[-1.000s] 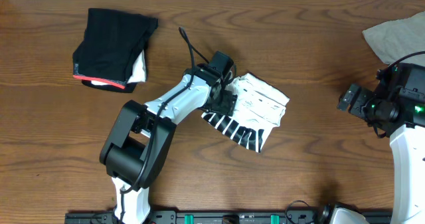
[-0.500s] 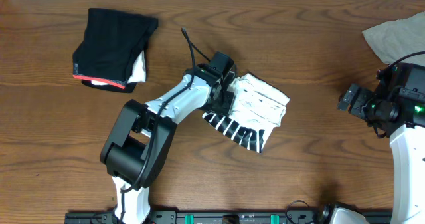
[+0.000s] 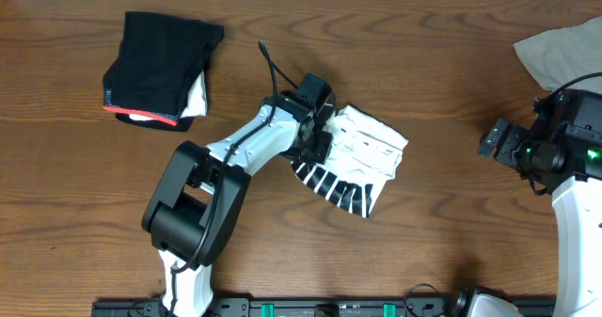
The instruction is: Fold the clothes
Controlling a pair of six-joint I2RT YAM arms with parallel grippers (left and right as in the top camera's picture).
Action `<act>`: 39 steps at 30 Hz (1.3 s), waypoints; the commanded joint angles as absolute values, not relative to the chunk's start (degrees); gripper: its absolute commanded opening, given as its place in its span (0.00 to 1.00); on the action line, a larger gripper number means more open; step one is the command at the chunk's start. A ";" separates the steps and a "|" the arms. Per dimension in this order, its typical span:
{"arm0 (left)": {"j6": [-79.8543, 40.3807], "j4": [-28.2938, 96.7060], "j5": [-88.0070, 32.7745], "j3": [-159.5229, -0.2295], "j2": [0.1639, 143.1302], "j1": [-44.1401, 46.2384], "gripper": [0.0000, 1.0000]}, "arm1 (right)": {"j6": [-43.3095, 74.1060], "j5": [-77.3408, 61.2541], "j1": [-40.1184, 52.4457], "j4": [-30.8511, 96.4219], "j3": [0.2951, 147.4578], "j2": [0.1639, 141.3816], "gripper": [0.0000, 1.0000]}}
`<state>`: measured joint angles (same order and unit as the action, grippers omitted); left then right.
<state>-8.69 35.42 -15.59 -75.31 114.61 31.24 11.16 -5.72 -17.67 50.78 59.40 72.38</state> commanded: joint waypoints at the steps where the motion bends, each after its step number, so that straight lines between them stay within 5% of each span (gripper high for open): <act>1: -7.33 35.90 -11.44 -75.79 110.13 31.31 0.06 | 11.09 -5.34 -17.96 50.78 59.13 72.38 0.99; 27: -5.39 35.83 -12.10 -73.30 112.14 31.51 0.07 | 11.09 -5.34 -17.96 50.78 59.13 72.38 0.99; 33: -5.34 35.05 -17.93 -73.30 112.46 31.24 0.34 | 11.09 -5.34 -17.96 50.78 59.13 72.38 0.99; 39: -5.37 35.07 -24.18 -73.30 112.46 29.82 0.45 | 11.09 -5.34 -17.96 50.78 59.13 72.38 0.99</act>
<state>-5.74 35.11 -18.79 -73.73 112.09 30.83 11.16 -5.72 -17.67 50.76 59.40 72.38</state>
